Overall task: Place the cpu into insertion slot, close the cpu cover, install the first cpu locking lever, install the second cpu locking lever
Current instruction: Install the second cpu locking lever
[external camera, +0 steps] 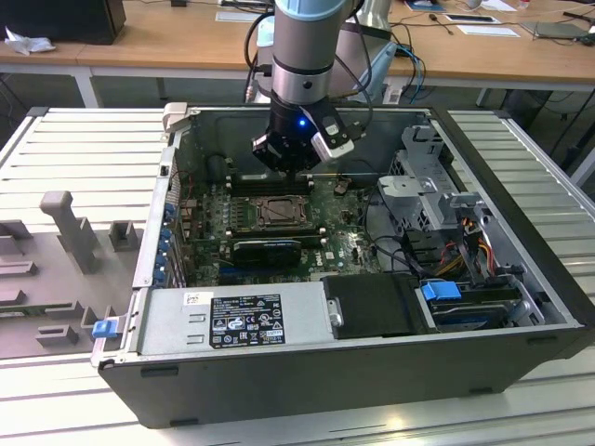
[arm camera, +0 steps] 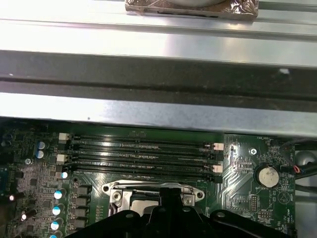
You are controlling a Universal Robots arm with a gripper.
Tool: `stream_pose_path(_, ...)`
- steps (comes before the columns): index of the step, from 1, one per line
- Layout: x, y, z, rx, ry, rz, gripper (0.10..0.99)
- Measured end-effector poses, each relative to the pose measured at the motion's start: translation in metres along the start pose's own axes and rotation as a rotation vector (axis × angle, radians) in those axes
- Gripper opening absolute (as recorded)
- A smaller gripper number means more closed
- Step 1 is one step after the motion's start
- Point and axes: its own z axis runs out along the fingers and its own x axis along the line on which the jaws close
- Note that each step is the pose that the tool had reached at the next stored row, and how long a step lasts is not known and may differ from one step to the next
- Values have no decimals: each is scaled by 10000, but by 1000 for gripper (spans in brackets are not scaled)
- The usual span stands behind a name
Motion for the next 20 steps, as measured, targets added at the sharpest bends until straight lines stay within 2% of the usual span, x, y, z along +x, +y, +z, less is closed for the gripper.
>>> stream_pose_path(12,2,-36,-9,3,1,0,106)
stream_pose_path(18,2,-34,-75,1,1,0,106)
stream_pose_path(20,8,-84,-84,0,0,1,106)
